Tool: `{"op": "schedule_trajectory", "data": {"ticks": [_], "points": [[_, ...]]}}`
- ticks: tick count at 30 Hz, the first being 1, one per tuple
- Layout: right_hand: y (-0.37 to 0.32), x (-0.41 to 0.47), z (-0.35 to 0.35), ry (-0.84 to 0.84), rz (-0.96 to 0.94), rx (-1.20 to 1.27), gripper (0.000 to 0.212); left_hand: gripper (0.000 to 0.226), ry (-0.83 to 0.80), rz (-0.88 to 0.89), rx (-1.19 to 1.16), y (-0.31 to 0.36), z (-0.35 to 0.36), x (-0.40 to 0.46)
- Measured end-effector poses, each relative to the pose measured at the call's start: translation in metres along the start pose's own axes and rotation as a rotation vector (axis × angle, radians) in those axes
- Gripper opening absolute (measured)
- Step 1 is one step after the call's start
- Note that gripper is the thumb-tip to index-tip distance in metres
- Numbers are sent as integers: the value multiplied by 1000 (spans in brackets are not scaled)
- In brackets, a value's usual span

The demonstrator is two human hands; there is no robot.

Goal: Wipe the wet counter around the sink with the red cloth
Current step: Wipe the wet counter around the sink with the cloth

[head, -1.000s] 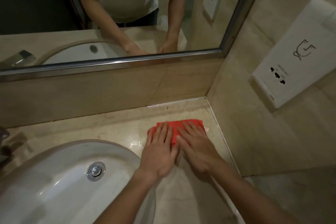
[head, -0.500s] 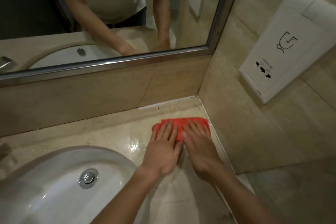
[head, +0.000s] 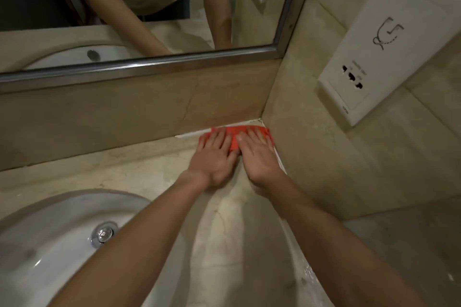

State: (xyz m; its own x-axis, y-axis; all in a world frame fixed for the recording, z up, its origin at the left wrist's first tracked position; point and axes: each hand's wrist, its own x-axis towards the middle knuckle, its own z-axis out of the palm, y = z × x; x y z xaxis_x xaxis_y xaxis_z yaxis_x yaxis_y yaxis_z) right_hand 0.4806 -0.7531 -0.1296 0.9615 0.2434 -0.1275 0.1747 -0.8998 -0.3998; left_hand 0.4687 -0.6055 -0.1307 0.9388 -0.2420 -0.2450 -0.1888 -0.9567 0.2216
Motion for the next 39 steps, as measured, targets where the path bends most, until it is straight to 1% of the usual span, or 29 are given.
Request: {"op": "schedule_trajectory", "data": {"ticks": [2, 3, 5, 6, 8, 11, 13, 15, 17, 20, 22, 24, 27, 30, 33, 35, 37, 39], "points": [[3, 5, 0, -11, 19, 18, 98, 67, -18, 11, 3, -1, -4, 3], [6, 0, 1, -20, 7, 17, 98, 73, -18, 19, 10, 1, -5, -2], [13, -24, 6, -7, -26, 6, 97, 86, -14, 44, 20, 11, 0, -21], [18, -42, 8, -9, -30, 15, 97, 88, -7, 60, 19, 18, 6, -35], [23, -88, 9, -16, -12, 64, 90, 82, 19, 93, 0, 35, 22, -69], [24, -171, 10, -12, 13, 141, 76, 67, 64, 142, -60, 63, 46, -126], [23, -216, 12, -7, 35, 158, 74, 63, 63, 173, -92, 82, 61, -164], [20, -241, 12, -46, 84, 170, 78, 62, 41, 179, -118, 94, 67, -188], [18, -241, 8, -93, 93, 149, 86, 61, 58, 180, -105, 92, 69, -190], [22, -210, 6, -72, 70, 89, 93, 64, 54, 184, -38, 79, 60, -163], [23, -183, 6, -55, 50, 43, 93, 75, 18, 166, -8, 72, 47, -134], [19, -163, 5, -42, 71, 36, 87, 86, -24, 144, -11, 66, 34, -108], [15, -161, 2, -14, 75, 52, 92, 91, -71, 144, -32, 64, 27, -96], [20, -201, 5, -21, 78, 97, 94, 84, -55, 203, -11, 74, 39, -129], [29, -267, 11, -65, 101, 133, 91, 79, -74, 276, -67, 99, 59, -178], [34, -312, 13, -57, 138, 185, 88, 78, -104, 310, -113, 120, 73, -213], [35, -344, 13, -70, 199, 233, 85, 69, -143, 330, -150, 134, 82, -239], [34, -355, 9, -103, 232, 257, 87, 67, -122, 337, -185, 138, 84, -248]]}}
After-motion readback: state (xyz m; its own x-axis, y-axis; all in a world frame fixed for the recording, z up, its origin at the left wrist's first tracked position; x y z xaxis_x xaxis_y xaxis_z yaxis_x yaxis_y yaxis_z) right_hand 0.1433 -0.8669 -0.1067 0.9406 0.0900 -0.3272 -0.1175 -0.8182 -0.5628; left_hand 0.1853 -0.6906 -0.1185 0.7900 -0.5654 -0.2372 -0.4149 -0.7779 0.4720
